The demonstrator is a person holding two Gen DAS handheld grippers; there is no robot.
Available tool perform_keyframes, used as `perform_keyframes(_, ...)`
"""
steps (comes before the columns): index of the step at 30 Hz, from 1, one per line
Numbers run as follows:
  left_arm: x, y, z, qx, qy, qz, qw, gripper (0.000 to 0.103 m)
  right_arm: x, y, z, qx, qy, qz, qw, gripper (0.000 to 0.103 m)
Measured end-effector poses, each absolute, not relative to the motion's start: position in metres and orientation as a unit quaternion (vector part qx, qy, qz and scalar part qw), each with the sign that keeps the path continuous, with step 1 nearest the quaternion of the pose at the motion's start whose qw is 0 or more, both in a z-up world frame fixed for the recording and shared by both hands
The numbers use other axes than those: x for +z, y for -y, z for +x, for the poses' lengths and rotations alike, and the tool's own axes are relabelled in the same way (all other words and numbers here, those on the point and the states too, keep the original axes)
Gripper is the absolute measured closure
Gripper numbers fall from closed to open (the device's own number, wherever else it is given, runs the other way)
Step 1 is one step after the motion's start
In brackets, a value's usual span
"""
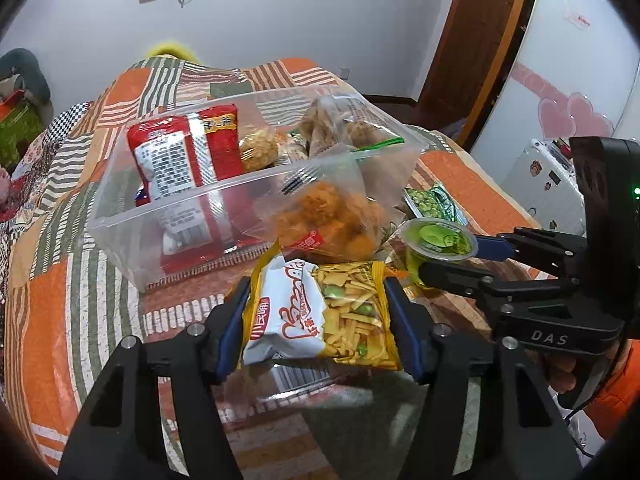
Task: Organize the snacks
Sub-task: 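Grasp chip bag with left tool while right tool grasps green jelly cup, then lower chip bag into box with left tool while right tool drops jelly cup in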
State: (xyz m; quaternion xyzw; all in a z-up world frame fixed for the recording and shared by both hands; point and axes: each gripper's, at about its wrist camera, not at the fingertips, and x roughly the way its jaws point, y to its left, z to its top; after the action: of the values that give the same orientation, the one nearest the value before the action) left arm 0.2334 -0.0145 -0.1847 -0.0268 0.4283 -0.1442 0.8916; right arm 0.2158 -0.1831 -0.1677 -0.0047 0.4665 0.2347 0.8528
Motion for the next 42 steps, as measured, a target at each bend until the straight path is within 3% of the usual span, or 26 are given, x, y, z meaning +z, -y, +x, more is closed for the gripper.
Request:
perform_keyframes(21, -0.123, -0.029, 0.245, -0.085, -0.347, -0.037, 0.933, 0.042, -0.106, 0.165, 0.229, 0.263, -0.386, -0.002, 0.884, 0.058)
perform_keyframes(42, -0.155, -0.067, 0.303, -0.040, -0.373, -0.055, 0.925, 0.042, -0.123, 0.101, 0.287, 0.273, -0.390, -0.043, 0.879, 0.058)
